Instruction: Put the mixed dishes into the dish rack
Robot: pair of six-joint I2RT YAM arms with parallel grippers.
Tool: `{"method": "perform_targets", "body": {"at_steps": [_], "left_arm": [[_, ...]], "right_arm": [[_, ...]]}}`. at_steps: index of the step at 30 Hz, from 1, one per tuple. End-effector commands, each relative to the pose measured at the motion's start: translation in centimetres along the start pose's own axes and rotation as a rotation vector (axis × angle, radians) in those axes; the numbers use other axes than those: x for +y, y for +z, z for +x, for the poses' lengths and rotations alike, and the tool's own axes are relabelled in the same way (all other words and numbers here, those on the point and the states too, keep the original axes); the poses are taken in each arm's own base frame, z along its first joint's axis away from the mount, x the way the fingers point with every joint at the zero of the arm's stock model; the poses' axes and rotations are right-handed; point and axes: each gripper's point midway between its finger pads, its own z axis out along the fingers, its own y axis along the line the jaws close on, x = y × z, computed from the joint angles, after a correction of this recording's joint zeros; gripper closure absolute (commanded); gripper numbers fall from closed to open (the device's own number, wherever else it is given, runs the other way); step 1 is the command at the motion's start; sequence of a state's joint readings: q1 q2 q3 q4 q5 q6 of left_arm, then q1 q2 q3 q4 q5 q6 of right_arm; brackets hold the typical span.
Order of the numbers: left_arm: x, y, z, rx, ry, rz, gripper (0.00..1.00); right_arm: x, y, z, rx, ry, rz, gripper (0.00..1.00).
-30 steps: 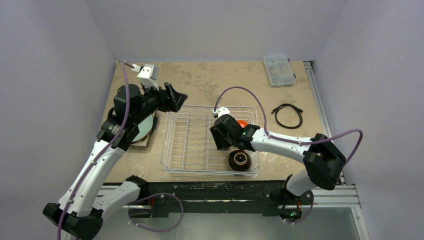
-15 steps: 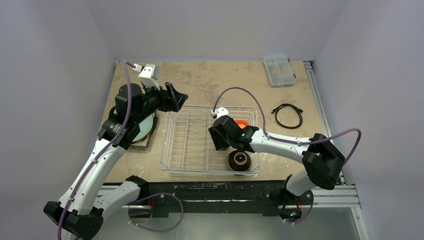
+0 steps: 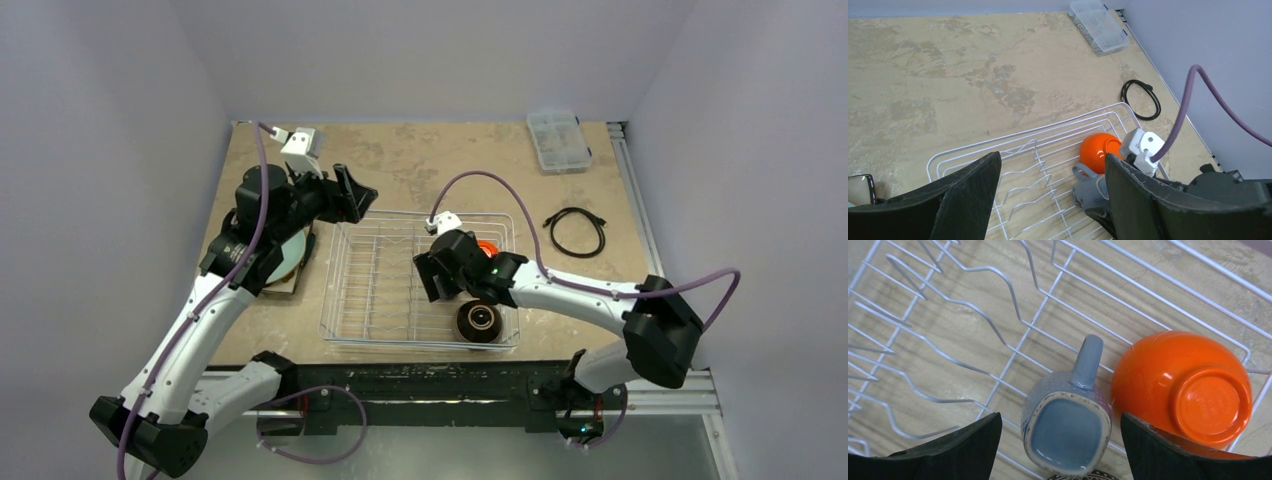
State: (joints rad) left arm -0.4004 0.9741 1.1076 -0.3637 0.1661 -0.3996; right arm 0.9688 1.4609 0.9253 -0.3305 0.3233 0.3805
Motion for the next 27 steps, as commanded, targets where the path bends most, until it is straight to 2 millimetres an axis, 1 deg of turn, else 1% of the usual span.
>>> {"method": "perform_targets", "body": {"at_steps": [1,5,10,14,17,18,20,22,25,27], "left_arm": [[0.0,0.0,-1.0,-0.032,0.025,-0.003,0.26],[0.1,0.0,-0.9,-0.028,0.027,-0.012,0.26],[0.7,0.0,-1.0,-0.029,0.042,-0.04,0.26],[1.4,0.1,-1.0,-0.028,0.057,-0.077,0.26],[2.4,0.2,-0.8,-0.022,0.066,-0.129,0.26],[2.9,0.2,-0.8,-0.023,0.068,-0.156,0.25],[4.7,0.2,-0.9,-0.022,0.068,-0.254,0.26],[6.7,0.0,-0.6,-0.011,0.063,-0.367,0.26],[9.4,-0.2,-0.1,0.014,0.061,-0.526,0.26],[10.8,-0.4,0.1,0.032,0.067,-0.608,0.27]], "right_arm": [[0.4,-2.5,-2.9,-0.102,0.019,-0.041,0.13],[0.6,-4.1,-4.4,-0.156,0.033,-0.07,0.11],[-0.3,-6.2,-5.7,-0.25,0.077,-0.068,0.11],[-1.7,-7.9,-6.1,-0.337,0.151,-0.053,0.13],[-2.6,-8.5,-5.5,-0.374,0.202,-0.042,0.12],[-3.0,-8.6,-5.2,-0.384,0.215,-0.034,0.12],[-3.6,-9.1,-4.9,-0.412,0.24,-0.029,0.1],[-4.0,-9.3,-4.5,-0.42,0.252,-0.024,0.1],[-4.3,-9.8,-4.3,-0.432,0.271,-0.025,0.1],[-4.5,-10.2,-4.3,-0.447,0.283,-0.029,0.1]]}}
